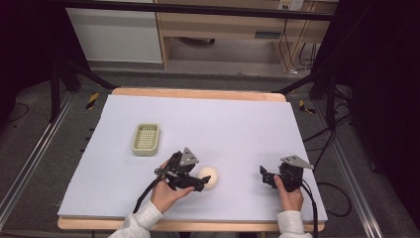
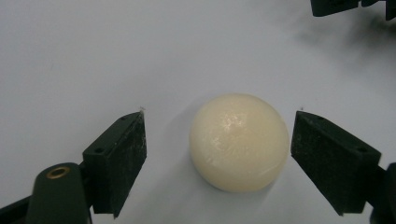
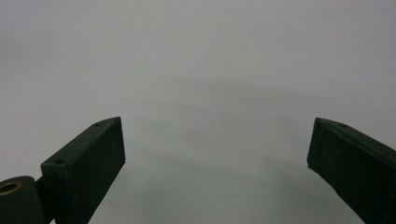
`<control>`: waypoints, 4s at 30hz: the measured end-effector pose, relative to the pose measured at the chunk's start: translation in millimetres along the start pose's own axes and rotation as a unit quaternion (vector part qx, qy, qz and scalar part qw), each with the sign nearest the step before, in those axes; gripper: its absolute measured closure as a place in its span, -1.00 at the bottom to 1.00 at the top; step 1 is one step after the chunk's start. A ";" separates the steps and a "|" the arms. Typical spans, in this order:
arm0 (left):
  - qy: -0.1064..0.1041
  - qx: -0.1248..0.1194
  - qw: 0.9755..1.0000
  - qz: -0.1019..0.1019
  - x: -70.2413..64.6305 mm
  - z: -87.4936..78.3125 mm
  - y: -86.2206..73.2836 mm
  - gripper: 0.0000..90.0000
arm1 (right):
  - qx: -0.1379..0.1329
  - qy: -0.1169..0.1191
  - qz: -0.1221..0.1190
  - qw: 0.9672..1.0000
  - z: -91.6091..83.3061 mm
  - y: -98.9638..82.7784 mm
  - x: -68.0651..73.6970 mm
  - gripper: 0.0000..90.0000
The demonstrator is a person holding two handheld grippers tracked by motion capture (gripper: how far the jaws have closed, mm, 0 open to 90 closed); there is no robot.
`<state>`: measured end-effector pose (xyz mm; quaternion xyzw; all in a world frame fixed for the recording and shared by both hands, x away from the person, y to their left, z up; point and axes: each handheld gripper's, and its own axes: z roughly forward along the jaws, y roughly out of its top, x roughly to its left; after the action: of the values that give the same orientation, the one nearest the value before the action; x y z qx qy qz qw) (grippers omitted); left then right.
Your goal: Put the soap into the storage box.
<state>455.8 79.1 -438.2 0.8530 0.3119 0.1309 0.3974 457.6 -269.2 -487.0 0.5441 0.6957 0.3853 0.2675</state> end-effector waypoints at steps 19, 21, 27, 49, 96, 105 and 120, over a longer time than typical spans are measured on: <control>-0.006 0.015 1.000 0.007 -8.0 12.5 3.4 -0.67 | -0.001 -0.001 -0.002 1.000 0.3 -0.1 -0.3 -0.90; -0.006 0.017 1.000 0.006 -8.5 13.9 3.4 -0.68 | 0.000 0.000 0.000 1.000 0.0 0.0 0.0 -0.90; -0.007 0.023 1.000 0.008 -10.1 18.8 3.8 -0.70 | 0.000 -0.001 0.000 1.000 0.0 0.0 0.1 -0.90; -0.011 0.049 0.999 0.010 -12.1 33.8 2.3 -0.71 | 0.000 -0.003 -0.002 1.000 0.3 -0.1 0.1 -0.90; -0.007 0.072 0.997 0.012 -12.7 44.6 -0.6 -0.48 | 0.000 -0.002 0.000 1.000 0.4 -0.1 -0.7 -0.90; -0.005 0.077 0.997 0.016 -13.0 44.8 -0.9 -0.47 | 0.000 -0.002 0.000 1.000 0.3 -0.1 -0.6 -0.90; -0.003 0.081 0.997 0.016 -9.6 42.3 -0.8 -0.47 | 0.000 0.000 0.000 1.000 0.4 0.0 -1.0 -0.90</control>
<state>468.0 48.1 -466.1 0.8877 0.3061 0.1091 0.3261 458.2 -270.0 -487.3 0.5445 0.6955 0.3851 0.2675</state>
